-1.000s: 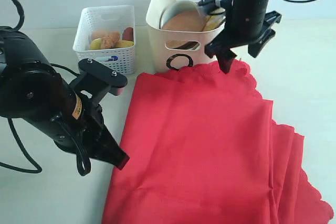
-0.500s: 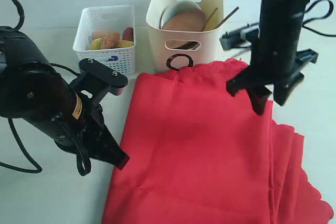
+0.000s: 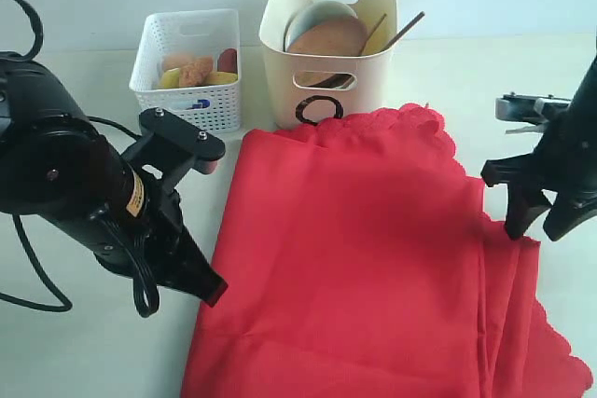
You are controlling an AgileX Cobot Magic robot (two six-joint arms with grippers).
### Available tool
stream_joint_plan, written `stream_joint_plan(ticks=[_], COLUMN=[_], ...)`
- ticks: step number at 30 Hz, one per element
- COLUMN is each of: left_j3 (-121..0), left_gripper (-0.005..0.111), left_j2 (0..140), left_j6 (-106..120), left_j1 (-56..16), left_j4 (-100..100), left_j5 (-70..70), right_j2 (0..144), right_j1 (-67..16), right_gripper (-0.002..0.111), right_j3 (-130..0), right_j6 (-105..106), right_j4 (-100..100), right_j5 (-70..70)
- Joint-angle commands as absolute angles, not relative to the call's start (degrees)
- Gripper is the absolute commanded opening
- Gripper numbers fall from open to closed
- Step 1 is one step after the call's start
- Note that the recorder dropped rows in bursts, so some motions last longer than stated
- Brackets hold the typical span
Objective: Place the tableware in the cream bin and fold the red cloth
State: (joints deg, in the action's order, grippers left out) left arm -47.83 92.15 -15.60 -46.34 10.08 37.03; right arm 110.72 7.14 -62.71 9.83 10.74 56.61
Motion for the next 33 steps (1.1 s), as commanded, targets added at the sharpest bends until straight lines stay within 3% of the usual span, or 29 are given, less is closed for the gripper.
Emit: stream_joint_plan(ticks=[1,12,21,33], left_j3=[-47.75,-47.75,-47.75,-47.75], left_gripper=[0.003,0.003,0.003,0.003], left_j2=[91.61,91.61,91.61,91.61], left_j6=[-15.18,-15.15,-15.18,-15.18], left_j1=[-46.26,-46.26,-46.26,-46.26], left_j4=[9.85,9.85,9.85,9.85], left_j5=[36.51,36.48,36.24,36.24], right_j2=[111.72,114.61,112.06,101.80], right_j1=[10.20,11.81,11.81,11.68], right_gripper=[0.047,0.046,0.000,0.000], right_j3=[-61.01,-60.40,-60.40,-65.04], right_j6=[12.51,19.37,19.37,19.52], right_j4=[14.71,22.54,22.39,27.69], right_j5=[53.50,54.09,54.11,58.75])
